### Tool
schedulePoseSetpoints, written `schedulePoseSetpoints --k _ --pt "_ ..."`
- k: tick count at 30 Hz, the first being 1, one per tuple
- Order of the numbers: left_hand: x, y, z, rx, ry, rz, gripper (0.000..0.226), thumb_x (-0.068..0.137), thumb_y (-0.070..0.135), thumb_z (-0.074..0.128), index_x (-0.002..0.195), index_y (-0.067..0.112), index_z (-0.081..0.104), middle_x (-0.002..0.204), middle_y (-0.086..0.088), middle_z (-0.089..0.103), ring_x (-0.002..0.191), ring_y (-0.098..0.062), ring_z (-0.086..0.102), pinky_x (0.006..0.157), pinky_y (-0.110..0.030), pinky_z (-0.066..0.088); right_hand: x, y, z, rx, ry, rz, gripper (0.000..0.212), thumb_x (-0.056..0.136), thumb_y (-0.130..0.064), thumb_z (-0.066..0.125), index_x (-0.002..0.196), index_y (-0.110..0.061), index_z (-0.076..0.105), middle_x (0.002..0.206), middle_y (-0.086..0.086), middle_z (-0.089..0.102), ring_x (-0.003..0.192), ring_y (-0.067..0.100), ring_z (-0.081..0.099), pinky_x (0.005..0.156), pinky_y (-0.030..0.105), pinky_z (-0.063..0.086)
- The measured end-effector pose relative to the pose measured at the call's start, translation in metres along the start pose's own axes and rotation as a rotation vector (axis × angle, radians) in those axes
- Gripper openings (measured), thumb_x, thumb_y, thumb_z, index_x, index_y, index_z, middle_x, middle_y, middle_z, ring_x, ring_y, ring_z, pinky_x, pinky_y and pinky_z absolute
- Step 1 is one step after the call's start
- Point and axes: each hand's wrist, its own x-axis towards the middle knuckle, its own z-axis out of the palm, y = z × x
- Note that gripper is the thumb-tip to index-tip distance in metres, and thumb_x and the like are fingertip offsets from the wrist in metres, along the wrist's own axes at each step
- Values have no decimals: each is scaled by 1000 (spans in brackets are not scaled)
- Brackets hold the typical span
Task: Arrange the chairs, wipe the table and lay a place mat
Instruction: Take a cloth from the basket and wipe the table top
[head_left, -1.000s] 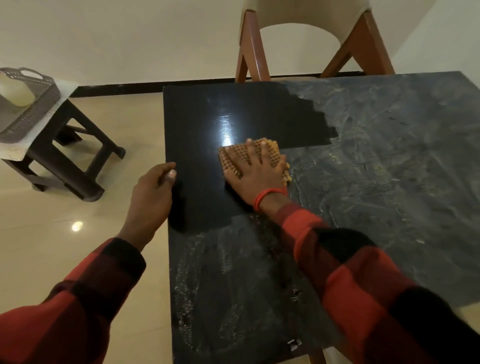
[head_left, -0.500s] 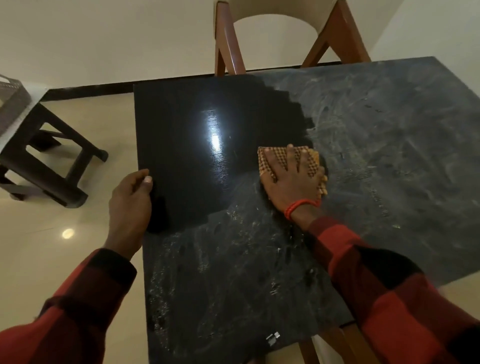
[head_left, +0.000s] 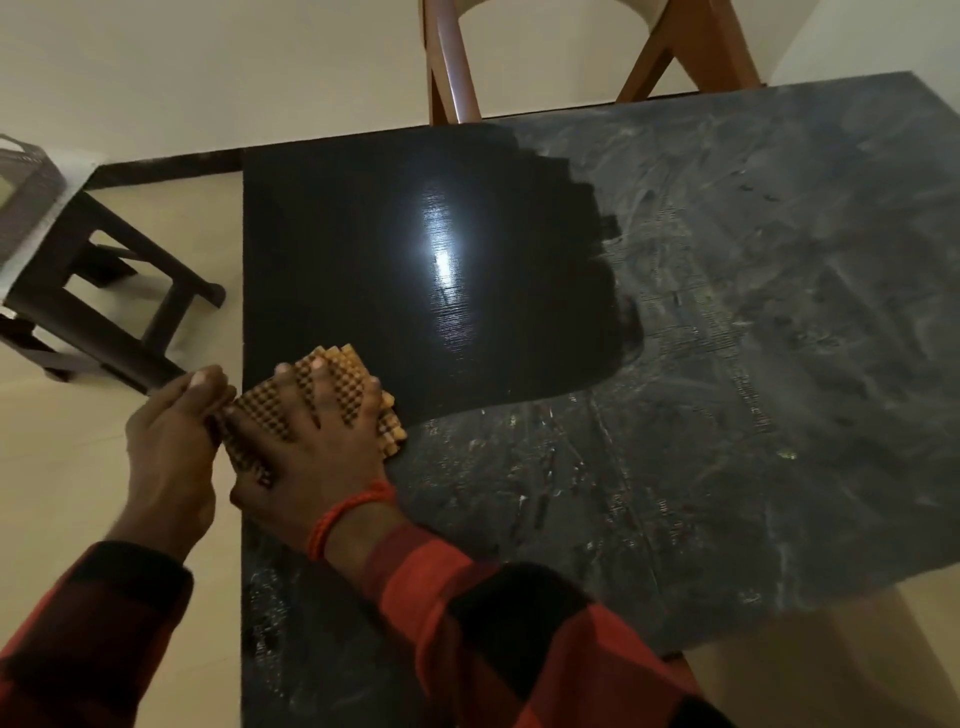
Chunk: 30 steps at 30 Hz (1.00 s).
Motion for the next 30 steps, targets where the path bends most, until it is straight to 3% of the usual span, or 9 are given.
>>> schedulePoseSetpoints --k 4,8,13,17,24,27,28,30 --pt "-8 -9 -6 -12 -46 9 35 105 29 50 135 15 61 132 0 64 122 -15 61 102 -35 48 -5 33 -6 -8 22 -7 65 93 -68 35 155 -47 26 169 7 11 154 38 2 114 74 0" --pt "-11 -11 -4 4 -89 29 36 105 30 50 137 15 60 135 0 64 126 -15 59 111 -41 44 -6 89 -19 -72 56 158 66 88 -68 34 152 -52 29 169 3 16 154 37 7 113 74 -1" --pt "-14 -13 -5 -10 -113 39 39 103 34 54 137 15 61 134 2 65 125 -15 60 112 -41 44 -21 178 -50 -116 35 384 72 84 -69 18 154 -53 21 169 0 13 154 37 7 113 75 2" --pt "-17 -11 -4 -36 -107 13 36 103 33 54 134 16 63 131 4 67 123 -13 62 110 -39 45 -49 222 -61 -139 60 525 69 87 -69 16 155 -52 12 170 1 7 155 35 3 113 75 5" --pt "-39 1 11 7 -83 -20 33 108 33 43 122 20 69 116 10 72 104 -2 68 89 -24 51 -47 207 -53 -109 70 663 65 95 -65 22 156 -50 10 171 4 -1 155 39 -4 112 78 1" --pt "-46 -1 12 -55 -99 -8 49 107 54 31 113 22 67 106 14 71 94 8 67 84 -13 50 -37 178 -46 -112 77 634 65 94 -66 21 156 -50 11 171 5 1 154 40 -3 111 78 2" --pt "-49 -1 11 -84 -109 -5 59 104 62 24 117 20 63 109 16 68 94 10 66 83 -10 48 -32 163 -43 -110 73 609 65 93 -65 21 156 -49 12 171 6 2 154 41 -2 111 78 2" --pt "-46 -3 3 -140 -142 -16 80 98 73 19 139 12 52 130 7 62 111 3 61 101 -16 42 -20 125 -33 -105 63 541 66 93 -65 23 156 -50 13 170 6 5 154 41 -1 111 78 -1"
